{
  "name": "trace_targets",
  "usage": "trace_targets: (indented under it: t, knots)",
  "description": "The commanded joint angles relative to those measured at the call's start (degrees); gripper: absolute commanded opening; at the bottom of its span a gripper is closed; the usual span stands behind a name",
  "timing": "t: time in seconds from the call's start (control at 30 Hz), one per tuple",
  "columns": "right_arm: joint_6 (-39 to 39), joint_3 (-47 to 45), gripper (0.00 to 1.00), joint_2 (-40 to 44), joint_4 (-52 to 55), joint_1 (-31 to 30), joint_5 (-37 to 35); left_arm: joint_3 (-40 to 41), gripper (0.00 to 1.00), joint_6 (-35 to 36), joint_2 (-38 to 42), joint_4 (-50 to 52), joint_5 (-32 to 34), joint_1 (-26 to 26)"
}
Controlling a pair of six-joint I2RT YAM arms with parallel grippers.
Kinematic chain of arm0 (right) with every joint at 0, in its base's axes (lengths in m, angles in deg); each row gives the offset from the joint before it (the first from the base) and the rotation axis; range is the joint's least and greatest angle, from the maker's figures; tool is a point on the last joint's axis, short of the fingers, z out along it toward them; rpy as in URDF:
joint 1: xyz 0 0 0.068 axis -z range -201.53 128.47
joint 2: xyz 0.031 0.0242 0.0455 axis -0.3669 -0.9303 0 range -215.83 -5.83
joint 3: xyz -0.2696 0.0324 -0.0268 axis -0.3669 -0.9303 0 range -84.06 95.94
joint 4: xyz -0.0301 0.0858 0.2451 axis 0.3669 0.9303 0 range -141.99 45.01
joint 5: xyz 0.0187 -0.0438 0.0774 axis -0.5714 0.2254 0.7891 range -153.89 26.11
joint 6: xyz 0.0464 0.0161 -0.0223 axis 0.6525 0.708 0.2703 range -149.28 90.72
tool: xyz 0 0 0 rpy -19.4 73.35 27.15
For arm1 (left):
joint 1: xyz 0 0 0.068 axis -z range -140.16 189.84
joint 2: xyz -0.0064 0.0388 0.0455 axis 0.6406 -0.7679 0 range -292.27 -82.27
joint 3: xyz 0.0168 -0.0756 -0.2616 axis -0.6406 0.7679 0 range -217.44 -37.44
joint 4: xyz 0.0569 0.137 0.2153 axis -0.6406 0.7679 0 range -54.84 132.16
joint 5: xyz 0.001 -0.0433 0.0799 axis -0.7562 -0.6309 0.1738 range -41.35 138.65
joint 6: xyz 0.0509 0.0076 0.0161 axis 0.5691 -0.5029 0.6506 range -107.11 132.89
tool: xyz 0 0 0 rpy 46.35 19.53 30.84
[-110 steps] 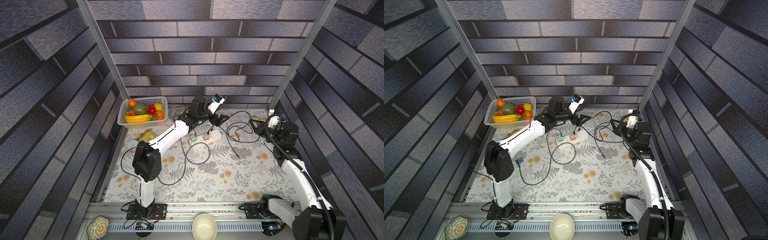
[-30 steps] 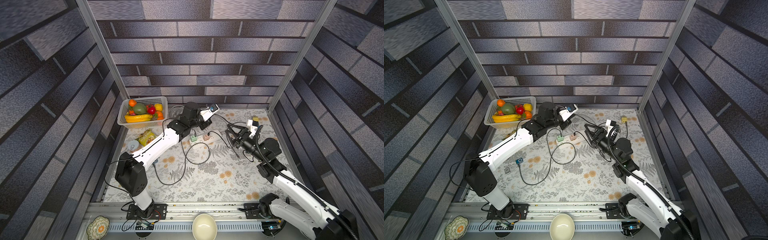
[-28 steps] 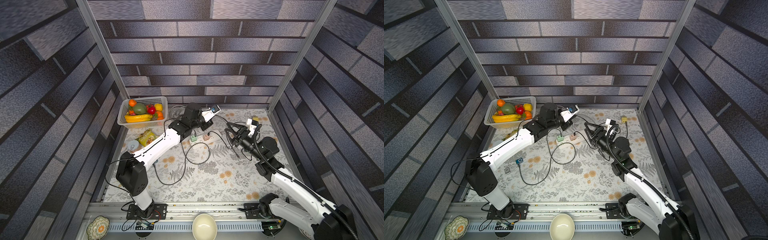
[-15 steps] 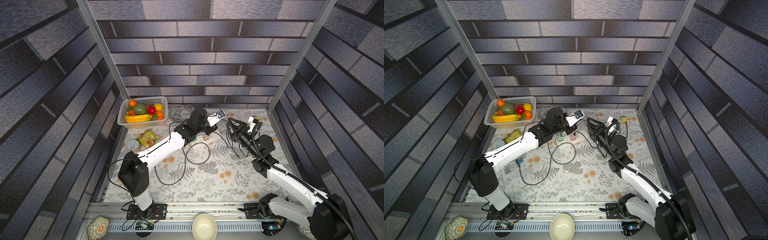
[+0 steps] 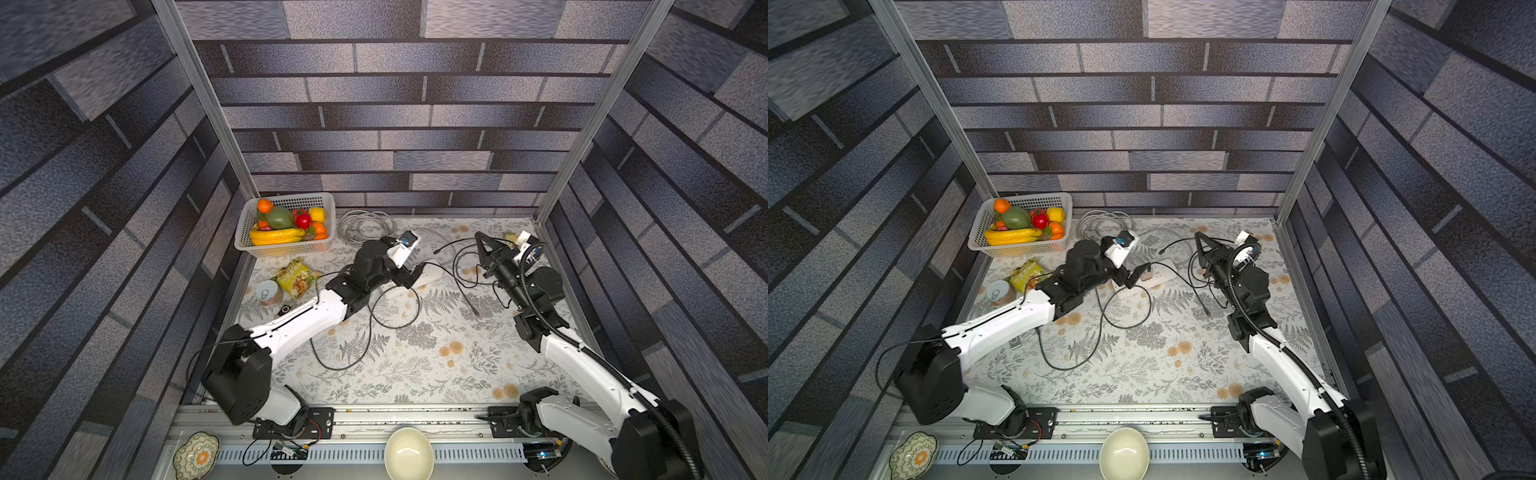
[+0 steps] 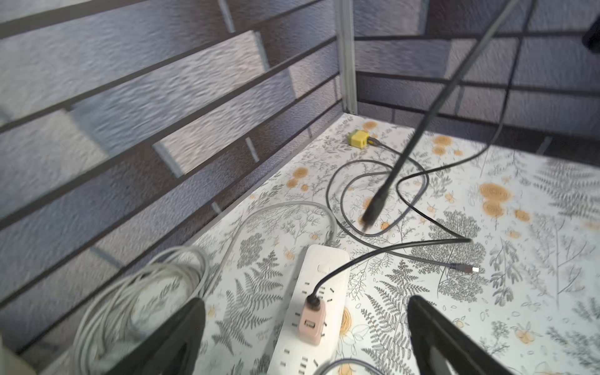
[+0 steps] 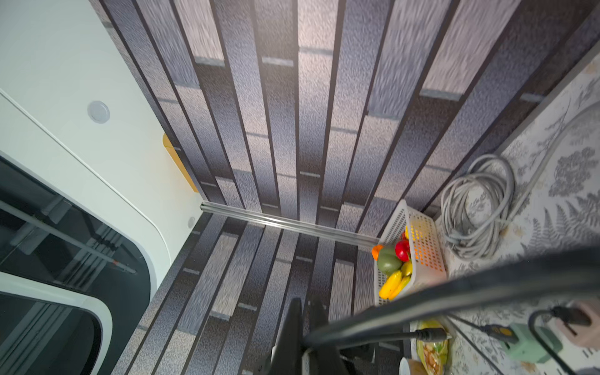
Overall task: Charge mp3
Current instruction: Pick up the charging cable from the center of the board.
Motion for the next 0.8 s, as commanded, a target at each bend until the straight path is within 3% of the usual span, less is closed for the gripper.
trace_targets:
  t: [0.0,0.03,0.1,0.17,0.3,0.5,0.77]
  knots:
    - [2.83,0.73,0.00,-2.17,-12.13,2.17,4.69,6.39,1.00,-35.82,10.98,-9.41,-9.07,-4.19]
    - [4.67,1.80,0.00,-4.18,-16.49,2.17,5.99,8.35,1.00,-46.66,12.47,-10.65,-12.05,-6.38]
    - [8.66,3.27,0.00,-8.17,-24.59,2.11,7.05,12.78,1.00,-60.80,14.43,-17.39,-15.94,-7.82]
    - [10.89,3.88,0.00,-10.45,-29.82,2.10,6.81,16.21,1.00,-68.72,15.68,-24.58,-13.93,-5.49]
    - [8.79,5.46,0.00,-9.95,-30.08,0.24,6.81,17.35,1.00,-78.35,14.08,-31.86,-8.82,-0.02]
    - [5.06,7.36,0.00,-6.43,-26.04,-2.42,7.54,16.43,0.97,-95.30,4.74,-46.59,-6.34,1.68]
    - [3.49,5.50,0.00,-4.24,-27.55,-3.31,7.83,11.93,0.94,-103.06,-0.48,-48.24,-4.20,3.92]
